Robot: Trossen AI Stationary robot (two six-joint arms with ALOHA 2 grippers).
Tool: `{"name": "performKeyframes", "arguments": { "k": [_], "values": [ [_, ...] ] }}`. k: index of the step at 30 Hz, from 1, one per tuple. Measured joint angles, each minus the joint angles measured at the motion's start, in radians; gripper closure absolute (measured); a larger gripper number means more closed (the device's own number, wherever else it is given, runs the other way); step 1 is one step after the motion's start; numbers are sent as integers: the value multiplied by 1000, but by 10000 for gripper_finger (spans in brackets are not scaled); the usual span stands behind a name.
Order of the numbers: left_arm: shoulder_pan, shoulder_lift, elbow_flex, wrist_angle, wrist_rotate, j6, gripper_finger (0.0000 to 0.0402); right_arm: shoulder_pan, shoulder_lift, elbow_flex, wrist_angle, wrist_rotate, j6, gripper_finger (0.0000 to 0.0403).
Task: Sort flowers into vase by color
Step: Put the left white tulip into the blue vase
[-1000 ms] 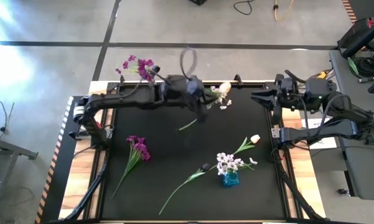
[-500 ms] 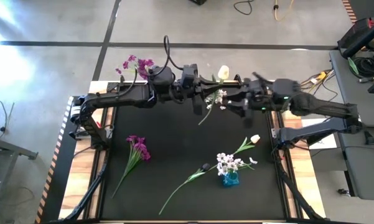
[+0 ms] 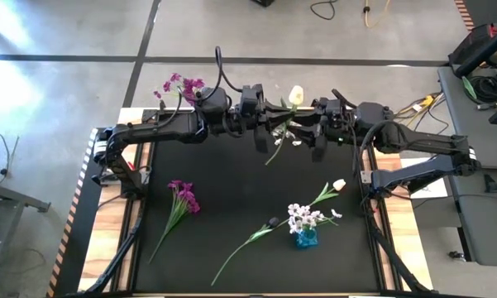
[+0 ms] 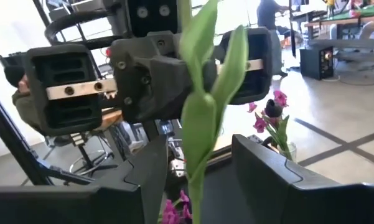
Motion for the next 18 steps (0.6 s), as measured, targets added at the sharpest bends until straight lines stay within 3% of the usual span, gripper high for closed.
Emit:
{"name": "performKeyframes", "arguments": {
  "k": [5, 13, 18],
  "values": [
    [-2, 0, 0, 4, 1, -3, 401, 0, 13, 0, 16, -1, -2, 266],
    [-2, 0, 0, 9, 24, -29, 401, 1, 38, 0, 25, -11, -5, 354],
    [-2, 0, 0, 10, 23, -47, 375, 3, 14, 0, 16, -9, -37, 387]
  ]
}}
